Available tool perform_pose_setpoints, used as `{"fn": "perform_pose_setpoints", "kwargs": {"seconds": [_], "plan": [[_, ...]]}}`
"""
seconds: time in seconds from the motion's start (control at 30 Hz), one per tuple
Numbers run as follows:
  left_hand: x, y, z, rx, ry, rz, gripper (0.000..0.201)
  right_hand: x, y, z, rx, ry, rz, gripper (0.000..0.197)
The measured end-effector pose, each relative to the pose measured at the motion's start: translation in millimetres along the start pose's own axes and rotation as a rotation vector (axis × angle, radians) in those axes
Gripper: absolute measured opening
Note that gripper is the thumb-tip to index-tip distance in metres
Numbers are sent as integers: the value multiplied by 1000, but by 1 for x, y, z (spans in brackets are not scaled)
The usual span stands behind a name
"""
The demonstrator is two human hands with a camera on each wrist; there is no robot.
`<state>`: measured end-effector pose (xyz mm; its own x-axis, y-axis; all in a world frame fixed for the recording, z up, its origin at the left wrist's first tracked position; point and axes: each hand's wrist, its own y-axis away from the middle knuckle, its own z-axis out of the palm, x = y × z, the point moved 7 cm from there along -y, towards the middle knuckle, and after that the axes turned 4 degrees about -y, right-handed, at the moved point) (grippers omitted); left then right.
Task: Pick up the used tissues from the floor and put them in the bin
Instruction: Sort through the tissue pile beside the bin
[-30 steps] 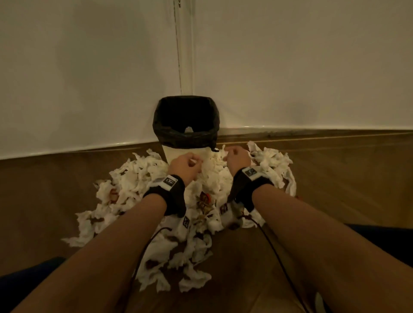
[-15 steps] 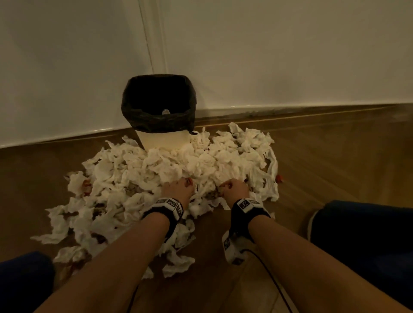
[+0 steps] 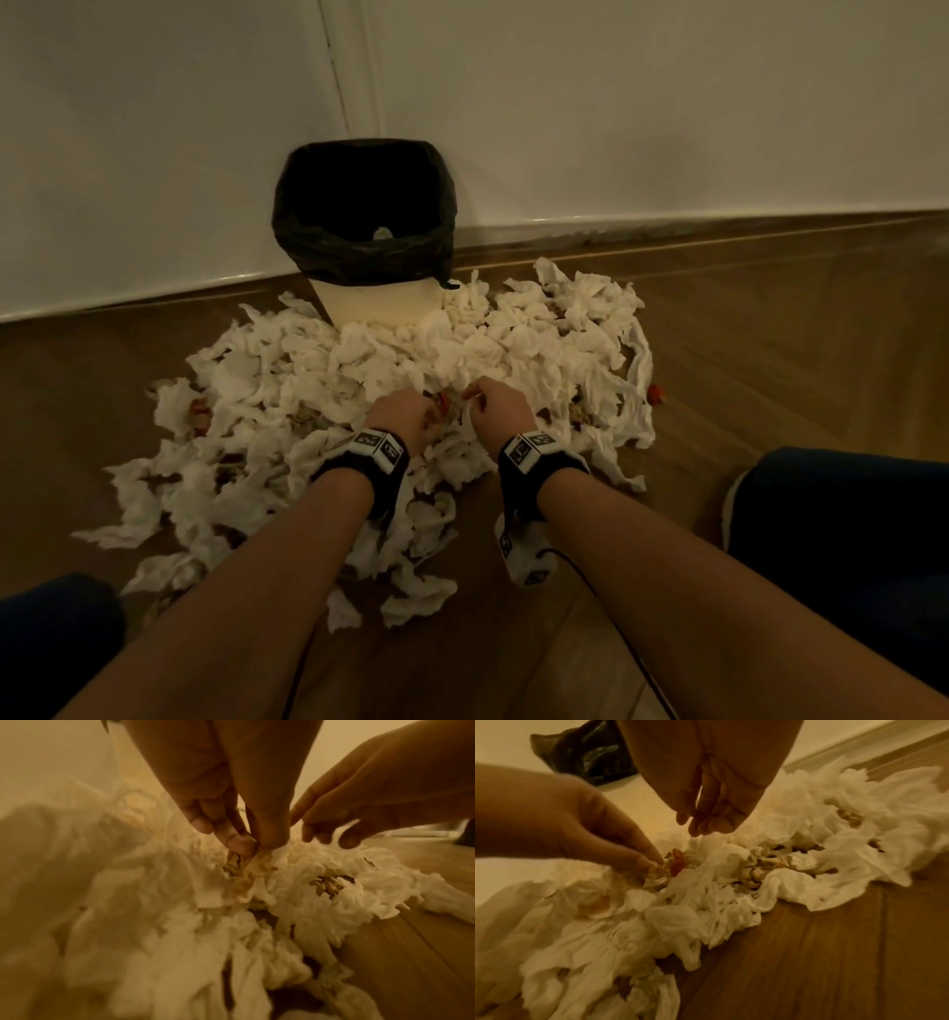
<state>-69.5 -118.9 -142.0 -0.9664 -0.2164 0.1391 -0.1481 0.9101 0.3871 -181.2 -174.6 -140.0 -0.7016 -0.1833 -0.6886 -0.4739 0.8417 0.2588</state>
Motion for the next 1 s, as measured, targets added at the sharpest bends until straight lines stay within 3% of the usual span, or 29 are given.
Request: {"fn": "perform_pose_setpoints", "kwargs": {"seconds": [0.1, 0.27, 0.4, 0.57, 0.7, 0.77, 0.9, 1.0], "plan": [[-5, 4, -13, 67, 49, 33, 24, -13, -9, 19, -104, 135, -79, 26], [-28, 16, -26, 185, 245, -39, 16, -23, -20, 45, -185, 349, -155, 28], [-38, 27, -24, 166, 334, -29, 14, -18, -23, 61, -247, 475, -117, 33], [-49, 36, -31, 252, 550, -61, 16, -16, -33, 58, -216, 431, -24, 26], [-56, 38, -43, 338, 741, -80, 22, -18, -40, 34, -102, 190, -13, 17], [-57, 37, -49, 369, 797, -84, 25, -15, -40, 20, -35, -47, 38, 14], [-54, 38, -68, 451, 894, -74, 25, -10, -34, -3, -36, -573, 199, 32], [-57, 41, -86, 535, 999, -69, 27, -17, -31, -21, -76, -843, 198, 37]]}}
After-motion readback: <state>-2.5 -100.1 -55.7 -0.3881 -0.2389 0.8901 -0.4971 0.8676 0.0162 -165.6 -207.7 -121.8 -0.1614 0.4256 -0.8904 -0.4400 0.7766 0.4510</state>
